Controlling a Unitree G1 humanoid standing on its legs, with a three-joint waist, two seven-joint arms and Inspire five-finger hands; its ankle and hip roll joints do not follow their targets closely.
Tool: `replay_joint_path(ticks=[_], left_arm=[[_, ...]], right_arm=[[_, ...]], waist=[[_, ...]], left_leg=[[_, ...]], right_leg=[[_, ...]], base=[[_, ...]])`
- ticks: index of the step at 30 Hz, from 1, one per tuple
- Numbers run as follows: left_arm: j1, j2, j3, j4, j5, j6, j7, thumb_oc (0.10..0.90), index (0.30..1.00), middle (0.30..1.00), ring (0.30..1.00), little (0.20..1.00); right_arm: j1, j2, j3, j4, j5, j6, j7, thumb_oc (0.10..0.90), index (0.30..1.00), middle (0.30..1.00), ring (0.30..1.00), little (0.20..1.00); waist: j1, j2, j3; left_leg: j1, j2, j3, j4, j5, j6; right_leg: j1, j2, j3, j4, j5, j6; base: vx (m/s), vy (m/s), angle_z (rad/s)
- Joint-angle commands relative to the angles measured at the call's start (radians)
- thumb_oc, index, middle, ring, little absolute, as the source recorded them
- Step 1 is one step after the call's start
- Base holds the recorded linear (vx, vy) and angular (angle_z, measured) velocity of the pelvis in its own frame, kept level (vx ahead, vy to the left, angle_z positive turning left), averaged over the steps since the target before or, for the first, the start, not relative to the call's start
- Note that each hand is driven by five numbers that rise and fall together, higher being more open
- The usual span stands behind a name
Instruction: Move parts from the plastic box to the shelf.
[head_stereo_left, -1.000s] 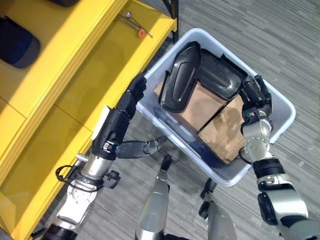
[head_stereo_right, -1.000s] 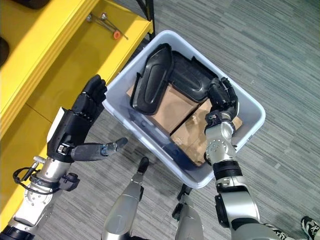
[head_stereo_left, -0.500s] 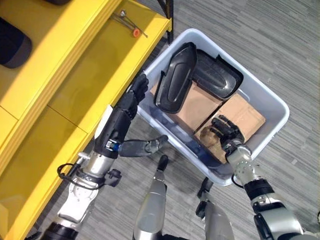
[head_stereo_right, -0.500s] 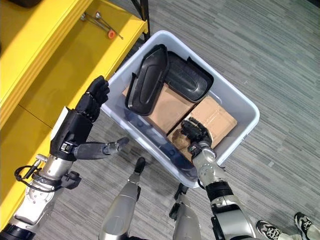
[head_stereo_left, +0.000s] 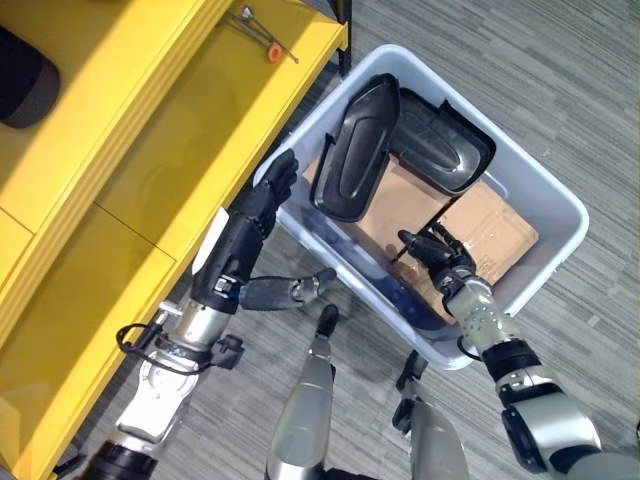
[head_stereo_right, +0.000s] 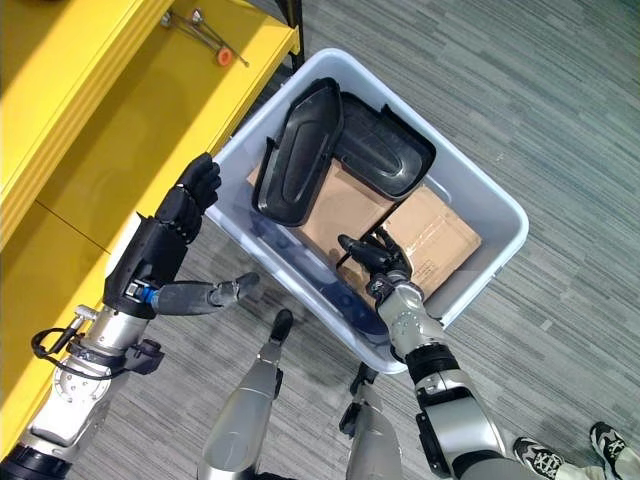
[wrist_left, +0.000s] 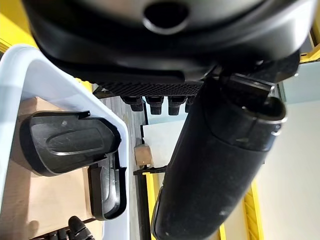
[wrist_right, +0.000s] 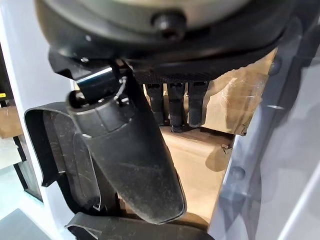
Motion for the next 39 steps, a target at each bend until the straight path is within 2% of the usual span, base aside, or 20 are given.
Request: replay_joint_path(ticks=[1, 3, 5, 6, 7, 10, 15, 18, 23, 24, 27, 29, 30, 31, 36, 37, 39], left_arm=[[-0.026, -0.050, 0.033, -0.127, 0.030, -0.091, 0.019, 0.900, 1.000, 1.000, 1.000, 1.000], [-0.027, -0.054, 0.024, -0.121, 0.029, -0.098, 0.021, 0.900, 1.000, 1.000, 1.000, 1.000], [-0.027, -0.059, 0.024, -0.122, 0.029, -0.095, 0.019, 0.900, 1.000, 1.000, 1.000, 1.000], [-0.029, -0.059, 0.023, -0.129, 0.033, -0.088, 0.024, 0.900, 1.000, 1.000, 1.000, 1.000], [-0.029, -0.060, 0.023, -0.131, 0.032, -0.085, 0.026, 0.900, 1.000, 1.000, 1.000, 1.000], [-0.037, -0.069, 0.013, -0.137, 0.040, -0.072, 0.043, 0.900, 1.000, 1.000, 1.000, 1.000], [-0.034, -0.075, 0.010, -0.145, 0.036, -0.068, 0.047, 0.900, 1.000, 1.000, 1.000, 1.000], [-0.016, -0.079, 0.017, -0.144, 0.046, -0.086, 0.054, 0.900, 1.000, 1.000, 1.000, 1.000], [0.030, -0.099, 0.032, -0.160, 0.075, -0.112, 0.086, 0.900, 1.000, 1.000, 1.000, 1.000], [0.047, -0.113, 0.036, -0.169, 0.100, -0.117, 0.107, 0.900, 1.000, 1.000, 1.000, 1.000], [0.070, -0.124, 0.040, -0.184, 0.120, -0.119, 0.134, 0.900, 1.000, 1.000, 1.000, 1.000], [0.103, -0.151, 0.037, -0.200, 0.165, -0.132, 0.181, 0.900, 1.000, 1.000, 1.000, 1.000], [0.103, -0.151, 0.037, -0.200, 0.165, -0.132, 0.181, 0.900, 1.000, 1.000, 1.000, 1.000], [0.114, -0.169, 0.030, -0.211, 0.188, -0.131, 0.216, 0.900, 1.000, 1.000, 1.000, 1.000], [0.117, -0.188, 0.015, -0.223, 0.204, -0.123, 0.257, 0.900, 1.000, 1.000, 1.000, 1.000], [0.111, -0.192, 0.007, -0.228, 0.205, -0.117, 0.274, 0.900, 1.000, 1.000, 1.000, 1.000], [0.107, -0.190, 0.006, -0.231, 0.203, -0.111, 0.279, 0.900, 1.000, 1.000, 1.000, 1.000]], right_arm=[[-0.037, 0.032, 0.036, -0.119, 0.064, -0.006, 0.030, 0.900, 1.000, 1.000, 1.000, 1.000], [-0.048, 0.049, 0.046, -0.123, 0.044, -0.076, -0.035, 0.900, 1.000, 1.000, 1.000, 1.000], [-0.054, 0.052, 0.034, -0.125, 0.028, -0.111, -0.072, 0.900, 1.000, 1.000, 1.000, 1.000], [-0.064, 0.051, 0.027, -0.125, -0.060, -0.160, -0.109, 0.900, 1.000, 1.000, 1.000, 1.000], [-0.071, 0.052, 0.024, -0.134, -0.101, -0.177, -0.138, 0.900, 1.000, 1.000, 1.000, 1.000], [-0.109, 0.045, 0.004, -0.150, -0.190, -0.208, -0.201, 0.900, 1.000, 1.000, 1.000, 1.000], [-0.153, 0.016, 0.006, -0.191, -0.218, -0.201, -0.164, 0.900, 1.000, 1.000, 1.000, 1.000], [-0.119, 0.016, 0.023, -0.276, -0.176, -0.178, -0.266, 0.900, 1.000, 1.000, 1.000, 1.000], [0.019, 0.043, 0.021, -0.454, -0.261, -0.263, -0.408, 0.900, 1.000, 1.000, 1.000, 1.000], [0.088, 0.059, 0.012, -0.530, -0.303, -0.302, -0.428, 0.900, 1.000, 1.000, 1.000, 1.000], [0.171, 0.069, 0.011, -0.617, -0.332, -0.319, -0.423, 0.900, 1.000, 1.000, 1.000, 1.000], [0.295, 0.076, 0.027, -0.750, -0.460, -0.380, -0.410, 0.900, 1.000, 1.000, 1.000, 1.000], [0.295, 0.076, 0.027, -0.750, -0.460, -0.380, -0.410, 0.900, 1.000, 1.000, 1.000, 1.000], [0.364, 0.047, 0.033, -0.867, -0.571, -0.395, -0.390, 0.900, 1.000, 1.000, 1.000, 1.000], [0.396, 0.007, 0.052, -0.977, -0.739, -0.412, -0.379, 0.900, 1.000, 1.000, 1.000, 1.000], [0.385, -0.012, 0.068, -1.009, -0.812, -0.422, -0.375, 0.900, 1.000, 1.000, 1.000, 1.000], [0.376, -0.019, 0.069, -1.017, -0.827, -0.420, -0.357, 0.900, 1.000, 1.000, 1.000, 1.000]], waist=[[0.023, 0.020, -0.037], [0.025, 0.028, -0.031], [0.026, 0.033, -0.025], [0.027, 0.036, -0.024], [0.027, 0.037, -0.023], [0.026, 0.048, -0.011], [0.031, 0.055, -0.011], [0.024, 0.049, -0.011], [-0.007, 0.040, -0.011], [-0.026, 0.037, -0.011], [-0.045, 0.035, -0.011], [-0.077, 0.035, -0.011], [-0.077, 0.035, -0.011], [-0.106, 0.041, -0.011], [-0.134, 0.057, -0.011], [-0.145, 0.064, -0.013], [-0.147, 0.067, -0.014]], left_leg=[[0.000, -0.087, 0.029, -0.029, 0.026, 0.088], [-0.007, -0.089, 0.030, -0.023, 0.030, 0.088], [-0.006, -0.093, 0.030, -0.021, 0.026, 0.089], [-0.012, -0.094, 0.028, -0.023, 0.032, 0.090], [-0.014, -0.095, 0.027, -0.023, 0.033, 0.090], [-0.026, -0.102, 0.025, -0.018, 0.035, 0.093], [-0.044, -0.107, 0.026, -0.015, 0.041, 0.095], [-0.049, -0.106, 0.031, -0.012, 0.040, 0.096], [-0.049, -0.095, 0.049, -0.014, 0.033, 0.098], [-0.050, -0.091, 0.057, -0.014, 0.031, 0.099], [-0.047, -0.085, 0.064, -0.016, 0.029, 0.099], [-0.042, -0.078, 0.083, -0.023, 0.031, 0.100], [-0.042, -0.078, 0.083, -0.023, 0.031, 0.100], [-0.039, -0.074, 0.100, -0.023, 0.029, 0.099], [-0.033, -0.072, 0.118, -0.016, 0.027, 0.093], [-0.032, -0.072, 0.125, -0.011, 0.026, 0.090], [-0.033, -0.072, 0.125, -0.009, 0.025, 0.089]], right_leg=[[0.010, 0.013, 0.011, 0.121, -0.049, -0.017], [0.004, 0.011, 0.009, 0.131, -0.051, -0.019], [0.001, 0.009, 0.010, 0.140, -0.057, -0.020], [-0.004, 0.009, 0.008, 0.138, -0.052, -0.020], [-0.008, 0.009, 0.008, 0.141, -0.052, -0.019], [-0.027, 0.007, 0.007, 0.156, -0.052, -0.020], [-0.052, -0.001, -0.001, 0.174, -0.055, -0.021], [-0.062, -0.004, 0.001, 0.178, -0.053, -0.019], [-0.078, 0.000, 0.019, 0.184, -0.048, -0.020], [-0.089, 0.002, 0.033, 0.188, -0.045, -0.019], [-0.096, 0.003, 0.045, 0.191, -0.043, -0.016], [-0.109, 0.005, 0.069, 0.194, -0.038, -0.010], [-0.109, 0.005, 0.069, 0.194, -0.038, -0.010], [-0.122, 0.004, 0.089, 0.199, -0.037, -0.005], [-0.129, 0.001, 0.109, 0.205, -0.039, -0.001], [-0.133, -0.003, 0.116, 0.208, -0.040, 0.000], [-0.134, -0.004, 0.117, 0.208, -0.041, 0.000]], base=[[0.00, 0.034, 0.01], [0.01, 0.049, 0.01], [0.00, 0.035, 0.03], [-0.01, 0.033, 0.04], [-0.02, 0.042, 0.04], [-0.02, 0.061, 0.03], [-0.01, 0.057, 0.04], [-0.01, 0.036, -0.01], [-0.02, 0.048, -0.03], [-0.03, 0.063, -0.14], [-0.03, 0.057, -0.12], [-0.05, 0.098, -0.14], [-0.06, 0.136, -0.10], [-0.05, 0.100, -0.05], [-0.02, 0.103, -0.25], [0.00, 0.089, -0.25], [0.00, 0.049, -0.18]])
